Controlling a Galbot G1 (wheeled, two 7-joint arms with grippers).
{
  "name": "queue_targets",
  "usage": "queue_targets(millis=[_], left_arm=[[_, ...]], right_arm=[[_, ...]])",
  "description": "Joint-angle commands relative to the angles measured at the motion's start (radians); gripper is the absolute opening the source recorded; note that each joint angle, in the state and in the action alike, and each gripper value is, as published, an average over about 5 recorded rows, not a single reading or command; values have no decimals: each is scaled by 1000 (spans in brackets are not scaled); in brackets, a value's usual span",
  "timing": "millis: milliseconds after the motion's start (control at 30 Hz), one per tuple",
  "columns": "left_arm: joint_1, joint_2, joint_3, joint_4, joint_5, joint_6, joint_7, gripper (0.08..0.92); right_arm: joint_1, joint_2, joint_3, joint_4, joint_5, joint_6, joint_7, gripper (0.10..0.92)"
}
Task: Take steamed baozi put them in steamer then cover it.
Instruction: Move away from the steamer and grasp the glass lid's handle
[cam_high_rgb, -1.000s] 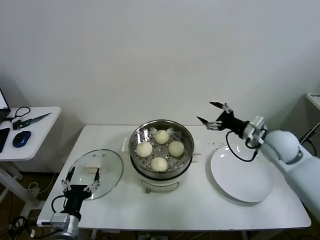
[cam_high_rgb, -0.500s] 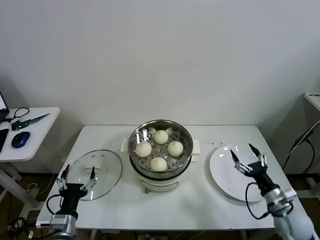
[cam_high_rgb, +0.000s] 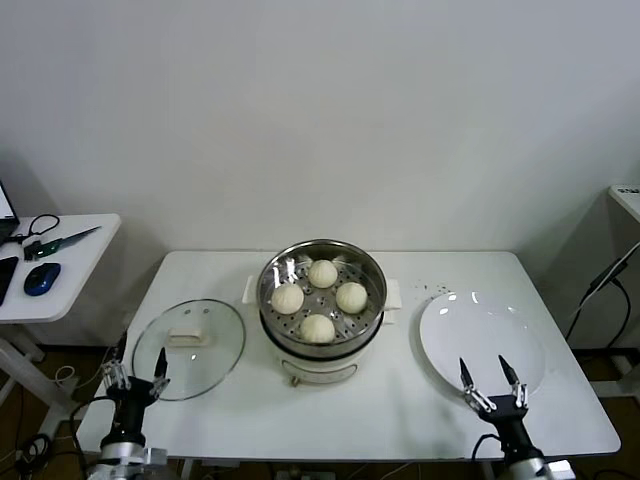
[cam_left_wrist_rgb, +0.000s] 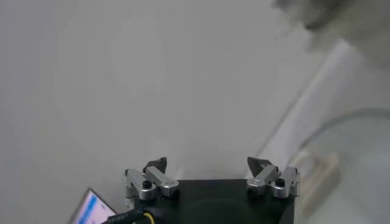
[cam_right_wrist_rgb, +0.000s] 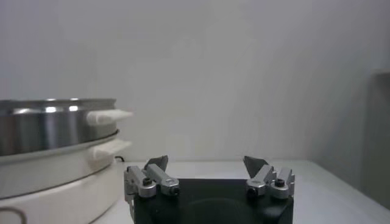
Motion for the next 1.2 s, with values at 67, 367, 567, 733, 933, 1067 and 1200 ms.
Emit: queue_targets(millis=[67,367,567,733,933,1067,1200], left_arm=[[-33,32,7,204,462,3,-139,823],[-144,14,29,301,537,20,-148,823],[-201,21,44,354,558,4,-147,823],[-240,43,53,372,550,3,-129,823],[-287,69,72,397,533,1,-112,823],[-312,79,90,403,520,4,-98,823],[-338,84,107,424,518,4,-85,823]], right_arm=[[-66,80,-27,-27,-31,59,25,823],[-81,96,-27,-21,-38,80,39,823],[-92,104,-27,-14,-43,84,40,823],[-98,116,-24,-2,-50,83,41,823],[-108,124,-20,18,-60,81,40,823],[-114,128,-16,30,-61,81,38,823],[-117,131,-10,34,-59,83,38,823]])
